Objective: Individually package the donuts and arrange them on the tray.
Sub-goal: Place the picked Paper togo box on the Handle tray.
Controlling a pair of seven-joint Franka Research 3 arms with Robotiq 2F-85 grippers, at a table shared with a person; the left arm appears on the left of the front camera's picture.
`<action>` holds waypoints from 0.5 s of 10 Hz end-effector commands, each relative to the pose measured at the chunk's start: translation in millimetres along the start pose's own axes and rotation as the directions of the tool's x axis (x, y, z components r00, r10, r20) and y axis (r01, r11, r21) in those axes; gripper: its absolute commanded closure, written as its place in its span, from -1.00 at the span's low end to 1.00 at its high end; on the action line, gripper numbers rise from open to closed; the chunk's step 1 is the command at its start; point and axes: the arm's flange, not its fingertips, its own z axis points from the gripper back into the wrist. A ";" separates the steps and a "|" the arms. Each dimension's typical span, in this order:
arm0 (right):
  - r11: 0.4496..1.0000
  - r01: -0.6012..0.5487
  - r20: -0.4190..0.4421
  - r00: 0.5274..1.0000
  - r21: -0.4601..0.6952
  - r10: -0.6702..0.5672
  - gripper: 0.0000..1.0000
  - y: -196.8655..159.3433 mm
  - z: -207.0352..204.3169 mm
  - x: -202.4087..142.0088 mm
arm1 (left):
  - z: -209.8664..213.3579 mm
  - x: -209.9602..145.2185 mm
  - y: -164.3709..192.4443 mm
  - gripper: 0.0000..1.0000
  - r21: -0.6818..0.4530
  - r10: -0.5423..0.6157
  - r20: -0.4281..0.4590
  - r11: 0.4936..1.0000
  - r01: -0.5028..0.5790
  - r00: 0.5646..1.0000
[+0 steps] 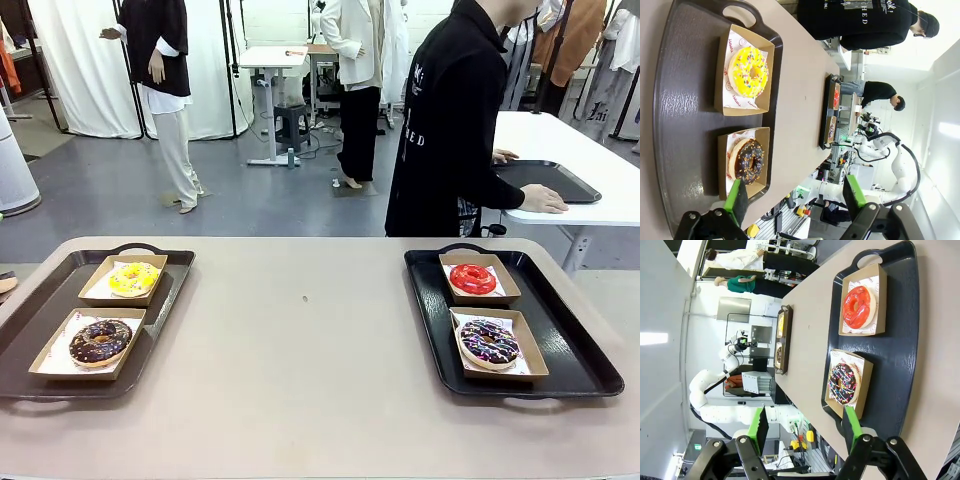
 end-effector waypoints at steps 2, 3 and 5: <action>1.000 0.008 -0.004 1.000 -0.008 -0.008 -0.57 2.5 -1.8 -5.1 | 2.1 -2.2 -0.1 -1.00 0.000 -0.018 -0.003 1.000 0.018 1.000; 1.000 0.008 -0.004 1.000 -0.008 -0.008 -0.57 2.5 -1.8 -5.1 | 2.1 -2.2 -0.1 -1.00 0.000 -0.018 -0.003 1.000 0.018 1.000; 1.000 0.008 -0.004 1.000 -0.008 -0.008 -0.57 2.5 -1.8 -5.1 | 2.1 -2.2 -0.1 -1.00 0.000 -0.018 -0.003 1.000 0.018 1.000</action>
